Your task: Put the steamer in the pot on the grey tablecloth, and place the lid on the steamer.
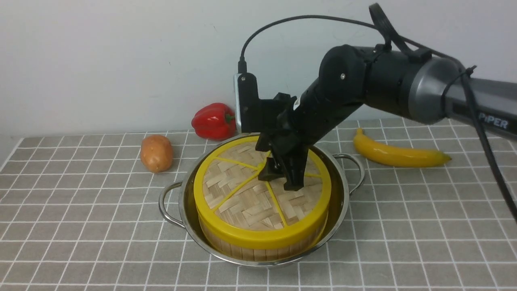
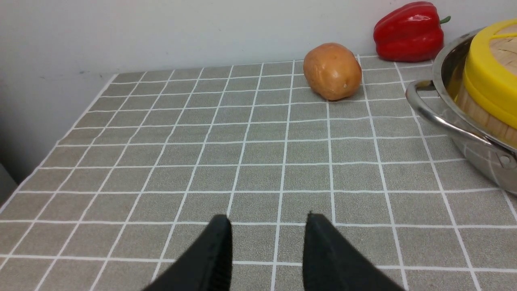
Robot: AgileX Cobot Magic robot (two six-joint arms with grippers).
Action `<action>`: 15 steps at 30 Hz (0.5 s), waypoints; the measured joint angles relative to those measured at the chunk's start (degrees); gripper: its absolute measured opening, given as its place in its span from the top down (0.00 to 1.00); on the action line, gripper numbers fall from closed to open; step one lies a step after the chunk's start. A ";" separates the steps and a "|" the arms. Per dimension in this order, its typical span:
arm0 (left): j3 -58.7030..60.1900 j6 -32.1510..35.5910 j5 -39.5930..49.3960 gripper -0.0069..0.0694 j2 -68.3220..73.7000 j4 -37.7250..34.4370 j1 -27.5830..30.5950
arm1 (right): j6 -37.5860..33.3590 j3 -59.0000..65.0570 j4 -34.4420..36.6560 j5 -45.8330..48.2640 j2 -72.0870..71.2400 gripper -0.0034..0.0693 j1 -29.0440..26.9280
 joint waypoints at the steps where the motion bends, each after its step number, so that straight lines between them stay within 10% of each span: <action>1: 0.00 0.00 0.00 0.59 0.00 0.00 0.00 | 1.60 -0.17 -0.05 0.96 -0.90 0.27 0.00; 9: 0.00 0.00 0.00 0.59 0.00 0.00 0.00 | 12.18 -2.90 -2.22 3.28 -9.58 0.32 0.00; 15: 0.00 0.00 0.00 0.59 0.00 0.00 0.00 | 26.15 -3.30 -9.29 3.79 -17.74 0.78 0.00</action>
